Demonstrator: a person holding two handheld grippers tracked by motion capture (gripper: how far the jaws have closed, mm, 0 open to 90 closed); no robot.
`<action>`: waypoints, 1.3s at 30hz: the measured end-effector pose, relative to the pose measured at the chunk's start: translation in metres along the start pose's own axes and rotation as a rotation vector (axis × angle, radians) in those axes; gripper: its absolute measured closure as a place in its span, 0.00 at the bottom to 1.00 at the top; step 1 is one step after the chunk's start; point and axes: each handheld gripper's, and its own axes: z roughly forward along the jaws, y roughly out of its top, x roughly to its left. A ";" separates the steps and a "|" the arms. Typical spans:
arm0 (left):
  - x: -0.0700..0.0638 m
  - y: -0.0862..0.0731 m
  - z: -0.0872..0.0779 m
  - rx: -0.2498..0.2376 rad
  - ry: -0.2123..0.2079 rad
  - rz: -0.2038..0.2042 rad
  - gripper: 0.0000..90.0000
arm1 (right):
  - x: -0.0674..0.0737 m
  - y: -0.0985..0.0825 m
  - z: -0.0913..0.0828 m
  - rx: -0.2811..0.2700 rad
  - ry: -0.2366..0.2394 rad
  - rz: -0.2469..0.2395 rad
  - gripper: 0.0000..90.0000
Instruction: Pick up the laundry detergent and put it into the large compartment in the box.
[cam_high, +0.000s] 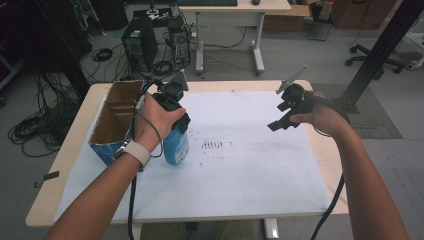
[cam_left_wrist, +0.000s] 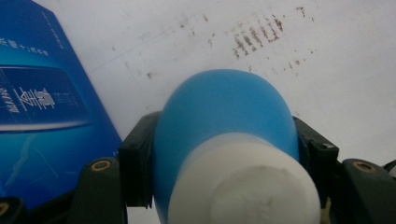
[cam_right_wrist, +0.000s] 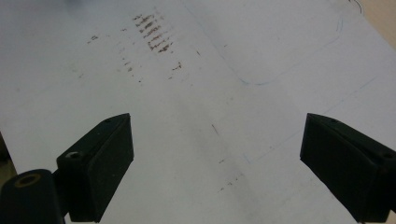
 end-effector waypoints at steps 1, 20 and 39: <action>0.000 0.000 -0.002 0.000 0.001 0.001 0.41 | 0.000 0.000 0.000 0.001 0.000 -0.001 0.11; -0.001 -0.001 -0.036 -0.012 -0.014 0.003 0.41 | 0.001 0.000 -0.004 -0.004 -0.004 -0.004 0.11; 0.003 -0.001 -0.075 -0.032 -0.011 -0.007 0.41 | 0.003 0.003 -0.003 -0.008 -0.003 -0.011 0.11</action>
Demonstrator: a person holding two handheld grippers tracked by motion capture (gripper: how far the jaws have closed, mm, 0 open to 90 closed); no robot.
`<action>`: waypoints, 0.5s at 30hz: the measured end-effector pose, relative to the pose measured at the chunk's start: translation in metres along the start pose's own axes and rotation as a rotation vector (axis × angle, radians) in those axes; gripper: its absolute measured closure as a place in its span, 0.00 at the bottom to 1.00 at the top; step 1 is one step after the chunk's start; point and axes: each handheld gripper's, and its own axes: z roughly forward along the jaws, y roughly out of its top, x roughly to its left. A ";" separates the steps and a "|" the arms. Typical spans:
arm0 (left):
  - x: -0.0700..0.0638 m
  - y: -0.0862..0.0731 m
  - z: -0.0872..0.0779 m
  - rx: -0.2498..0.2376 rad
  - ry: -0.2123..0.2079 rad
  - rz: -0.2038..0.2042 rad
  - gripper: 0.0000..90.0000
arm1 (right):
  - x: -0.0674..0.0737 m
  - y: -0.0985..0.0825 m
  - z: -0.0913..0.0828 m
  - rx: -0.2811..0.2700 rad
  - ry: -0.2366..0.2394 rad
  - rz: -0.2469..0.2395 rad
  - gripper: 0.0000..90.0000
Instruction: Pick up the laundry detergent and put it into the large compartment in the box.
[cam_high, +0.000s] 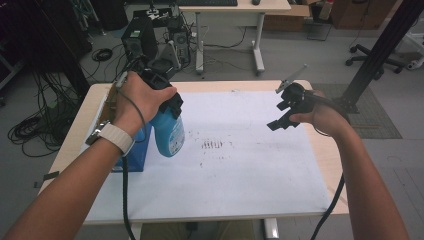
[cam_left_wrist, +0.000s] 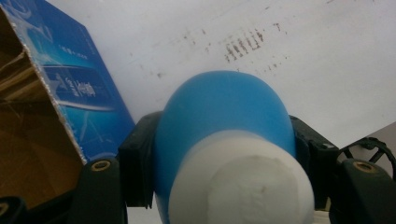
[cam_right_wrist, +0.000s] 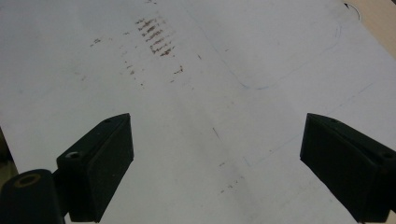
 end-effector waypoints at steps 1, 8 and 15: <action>0.001 0.000 -0.003 -0.003 -0.003 0.000 0.41 | 0.000 0.000 0.000 -0.001 0.000 0.000 0.11; 0.003 0.001 -0.017 -0.016 0.004 -0.004 0.41 | 0.000 0.000 0.000 0.001 0.001 0.003 0.11; 0.007 0.000 -0.028 -0.027 0.010 -0.012 0.41 | 0.000 0.000 -0.001 0.002 0.002 0.005 0.11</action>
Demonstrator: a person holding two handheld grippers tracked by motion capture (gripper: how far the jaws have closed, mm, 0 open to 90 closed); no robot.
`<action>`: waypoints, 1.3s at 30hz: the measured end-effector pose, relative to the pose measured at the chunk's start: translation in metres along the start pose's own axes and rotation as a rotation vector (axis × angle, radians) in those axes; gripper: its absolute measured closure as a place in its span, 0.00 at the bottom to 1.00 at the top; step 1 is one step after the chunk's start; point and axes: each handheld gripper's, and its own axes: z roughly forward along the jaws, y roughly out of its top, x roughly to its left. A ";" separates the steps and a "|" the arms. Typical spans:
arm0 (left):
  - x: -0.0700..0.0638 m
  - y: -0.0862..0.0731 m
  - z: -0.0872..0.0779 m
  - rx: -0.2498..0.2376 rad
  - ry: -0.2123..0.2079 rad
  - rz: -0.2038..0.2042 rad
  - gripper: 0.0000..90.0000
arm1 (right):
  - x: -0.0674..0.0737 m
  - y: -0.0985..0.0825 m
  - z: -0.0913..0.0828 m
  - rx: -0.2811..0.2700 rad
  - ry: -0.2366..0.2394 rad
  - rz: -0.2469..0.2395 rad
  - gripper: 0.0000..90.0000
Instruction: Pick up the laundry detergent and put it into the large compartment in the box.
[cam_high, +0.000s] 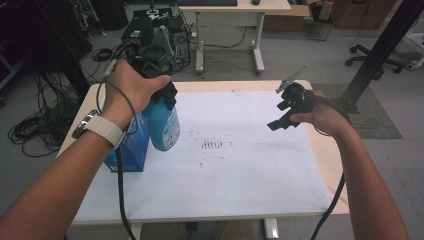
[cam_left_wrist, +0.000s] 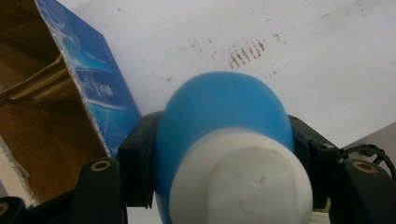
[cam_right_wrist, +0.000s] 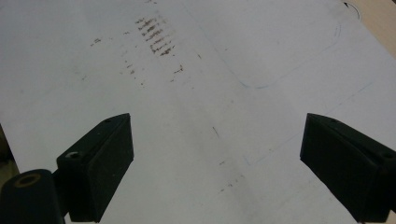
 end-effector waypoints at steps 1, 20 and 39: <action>0.001 0.000 -0.002 -0.002 -0.001 -0.003 0.41 | 0.000 0.000 0.000 0.001 0.000 0.000 0.11; 0.017 -0.003 -0.028 -0.013 0.016 -0.067 0.41 | 0.000 0.001 -0.002 -0.003 0.001 -0.002 0.11; 0.038 -0.004 -0.052 -0.039 0.039 -0.141 0.41 | -0.001 0.001 -0.003 -0.010 0.002 -0.002 0.11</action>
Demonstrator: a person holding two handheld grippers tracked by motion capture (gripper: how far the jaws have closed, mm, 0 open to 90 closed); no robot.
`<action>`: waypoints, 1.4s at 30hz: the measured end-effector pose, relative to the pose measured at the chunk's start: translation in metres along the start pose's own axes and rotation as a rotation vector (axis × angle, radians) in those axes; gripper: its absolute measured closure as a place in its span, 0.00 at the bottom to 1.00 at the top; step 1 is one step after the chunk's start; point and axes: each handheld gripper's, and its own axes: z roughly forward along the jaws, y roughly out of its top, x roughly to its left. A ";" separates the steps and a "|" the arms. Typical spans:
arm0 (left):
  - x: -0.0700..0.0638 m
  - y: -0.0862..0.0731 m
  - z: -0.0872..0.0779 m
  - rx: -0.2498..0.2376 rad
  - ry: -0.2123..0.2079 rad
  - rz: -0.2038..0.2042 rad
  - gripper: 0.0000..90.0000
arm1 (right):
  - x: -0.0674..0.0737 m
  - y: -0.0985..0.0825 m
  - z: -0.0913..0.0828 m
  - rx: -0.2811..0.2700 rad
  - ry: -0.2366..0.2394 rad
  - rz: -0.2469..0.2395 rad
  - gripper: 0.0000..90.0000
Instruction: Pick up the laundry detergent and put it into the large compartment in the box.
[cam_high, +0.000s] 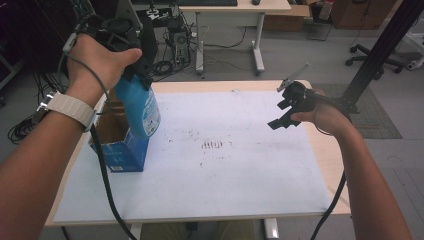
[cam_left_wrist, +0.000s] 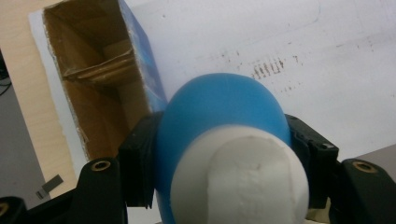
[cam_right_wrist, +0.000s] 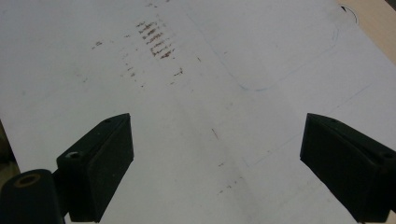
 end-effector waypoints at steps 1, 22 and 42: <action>0.002 0.000 -0.001 -0.004 0.000 -0.006 0.41 | 0.000 0.000 0.000 0.000 0.000 0.000 0.11; 0.028 0.002 -0.014 -0.012 0.034 -0.095 0.41 | -0.001 0.001 0.003 0.005 0.005 0.001 0.11; 0.053 0.000 -0.017 -0.021 0.079 -0.163 0.41 | -0.001 0.001 0.005 0.012 0.004 0.002 0.11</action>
